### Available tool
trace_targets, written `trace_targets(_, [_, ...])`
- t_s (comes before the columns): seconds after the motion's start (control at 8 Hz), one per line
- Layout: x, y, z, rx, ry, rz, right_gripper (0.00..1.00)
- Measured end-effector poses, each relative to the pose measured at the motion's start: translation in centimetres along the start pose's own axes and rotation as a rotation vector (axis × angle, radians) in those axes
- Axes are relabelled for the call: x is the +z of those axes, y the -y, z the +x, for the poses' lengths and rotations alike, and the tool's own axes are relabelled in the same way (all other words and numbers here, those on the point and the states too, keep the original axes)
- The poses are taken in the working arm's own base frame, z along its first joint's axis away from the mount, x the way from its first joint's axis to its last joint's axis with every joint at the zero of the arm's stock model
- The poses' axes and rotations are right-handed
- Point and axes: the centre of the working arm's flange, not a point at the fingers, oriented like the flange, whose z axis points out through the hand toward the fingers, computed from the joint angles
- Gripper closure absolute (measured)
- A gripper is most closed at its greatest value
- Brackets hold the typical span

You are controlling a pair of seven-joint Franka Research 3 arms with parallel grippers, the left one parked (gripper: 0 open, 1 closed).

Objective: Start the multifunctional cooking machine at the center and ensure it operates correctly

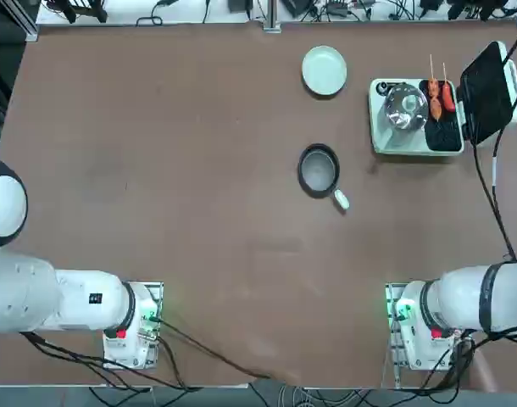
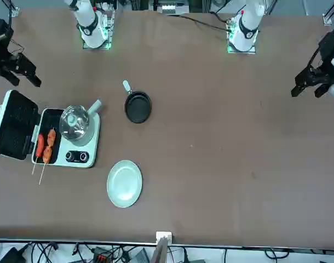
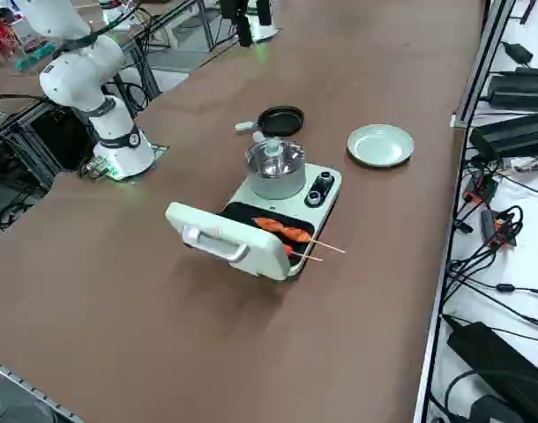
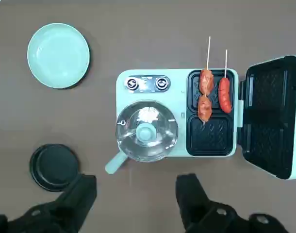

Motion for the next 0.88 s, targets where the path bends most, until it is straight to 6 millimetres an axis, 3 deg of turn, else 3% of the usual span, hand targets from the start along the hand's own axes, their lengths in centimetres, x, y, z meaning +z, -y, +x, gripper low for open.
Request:
trace_targets(0.12, [0.7,0.1,0.9,-0.001,-0.038,-0.001,0.0])
trace_targets(0.38, [7.4,0.8,5.3,-0.006,-0.021,-0.013,0.0])
trace_targets(0.5, [8.6,0.9,6.0,-0.005,-0.003,-0.016,0.0])
trace_targets(0.88, [7.2,1.0,5.8,-0.004,-0.011,-0.016,0.0])
